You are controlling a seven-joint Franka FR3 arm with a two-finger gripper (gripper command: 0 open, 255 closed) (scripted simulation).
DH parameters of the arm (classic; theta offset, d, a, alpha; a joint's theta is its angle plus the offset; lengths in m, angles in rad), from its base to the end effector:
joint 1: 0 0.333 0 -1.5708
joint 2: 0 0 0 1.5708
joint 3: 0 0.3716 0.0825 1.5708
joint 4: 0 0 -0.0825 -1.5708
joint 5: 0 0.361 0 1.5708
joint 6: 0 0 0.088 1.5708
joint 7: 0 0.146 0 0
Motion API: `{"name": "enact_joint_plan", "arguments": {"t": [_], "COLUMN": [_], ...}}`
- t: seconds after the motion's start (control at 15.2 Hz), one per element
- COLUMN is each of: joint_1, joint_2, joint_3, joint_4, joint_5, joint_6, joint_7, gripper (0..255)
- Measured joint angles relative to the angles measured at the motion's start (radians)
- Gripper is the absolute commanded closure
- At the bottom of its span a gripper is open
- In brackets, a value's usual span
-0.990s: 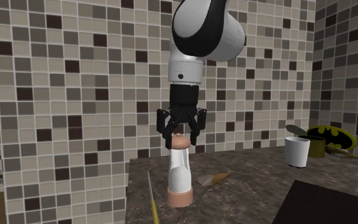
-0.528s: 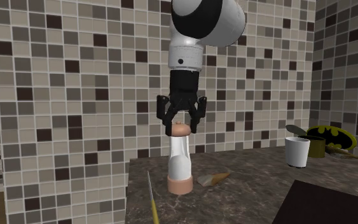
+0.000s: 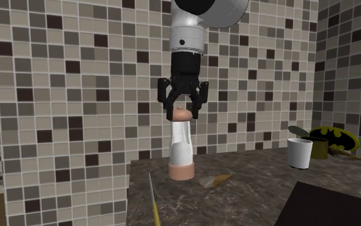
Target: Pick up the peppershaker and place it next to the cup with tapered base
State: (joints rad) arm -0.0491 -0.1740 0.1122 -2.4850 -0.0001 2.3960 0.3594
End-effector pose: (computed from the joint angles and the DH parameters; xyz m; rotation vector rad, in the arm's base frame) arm 0.4383 0.0281 0.3922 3.1027 -0.4643 0.1352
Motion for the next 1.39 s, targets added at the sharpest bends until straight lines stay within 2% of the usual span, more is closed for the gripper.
{"name": "enact_joint_plan", "arguments": {"t": [1.39], "joint_1": [0.003], "joint_2": [-0.134], "joint_3": [-0.01], "joint_4": [0.169], "joint_5": [0.014], "joint_6": [-0.302], "joint_7": [-0.017], "gripper": [255]}}
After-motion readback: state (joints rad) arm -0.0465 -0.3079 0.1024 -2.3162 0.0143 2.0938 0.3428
